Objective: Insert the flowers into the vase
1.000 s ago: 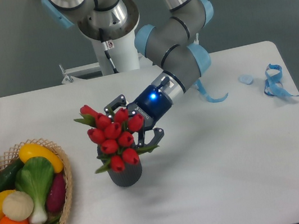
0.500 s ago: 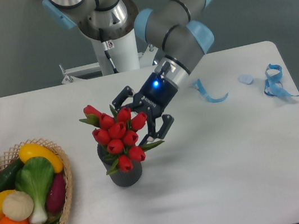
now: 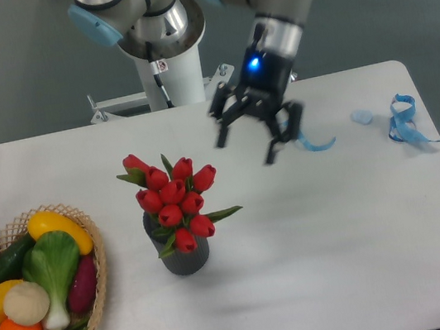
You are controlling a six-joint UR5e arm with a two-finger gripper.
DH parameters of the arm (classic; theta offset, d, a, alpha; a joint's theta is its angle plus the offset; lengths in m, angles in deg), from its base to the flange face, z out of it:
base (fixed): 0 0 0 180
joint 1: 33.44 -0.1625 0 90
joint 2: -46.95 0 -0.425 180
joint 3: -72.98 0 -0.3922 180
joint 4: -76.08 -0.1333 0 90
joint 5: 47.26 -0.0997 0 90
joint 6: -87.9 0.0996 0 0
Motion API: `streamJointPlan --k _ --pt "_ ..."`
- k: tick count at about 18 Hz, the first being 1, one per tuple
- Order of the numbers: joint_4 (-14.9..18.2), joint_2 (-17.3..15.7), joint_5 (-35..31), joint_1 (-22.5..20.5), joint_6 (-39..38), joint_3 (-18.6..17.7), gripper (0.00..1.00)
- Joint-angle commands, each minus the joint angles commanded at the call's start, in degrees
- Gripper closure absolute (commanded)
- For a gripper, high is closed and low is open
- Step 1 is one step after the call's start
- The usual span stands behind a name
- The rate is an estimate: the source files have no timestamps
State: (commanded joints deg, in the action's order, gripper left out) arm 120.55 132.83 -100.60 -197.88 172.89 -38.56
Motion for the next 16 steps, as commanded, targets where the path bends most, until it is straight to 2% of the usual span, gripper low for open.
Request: streamJointPlan --k 2,4,6,8,10,12,14,16 --pt "2.4 0.0 -3.2 -0.3 -0.1 3.2 0.00" --pt "6.7 -0.1 -12.3 0.0 1.0 6.2 0.00" --pt "13.0 -0.1 -19.2 0.4 4.2 9.5 0.00" --pt "19.9 -0.2 -20.5 -0.2 9.2 12.6 0.00" --pt "24.3 -0.3 -20.6 -1.6 15.5 15.0 0.00" --pt "28.9 -0.4 -20.6 -5.2 22.6 16.0 0.00" --pt "31.4 -0.6 -20.6 -7.3 32.0 16.4 0.00" --pt "32.4 -0.9 -20.4 -8.8 33.7 16.4 0.00"
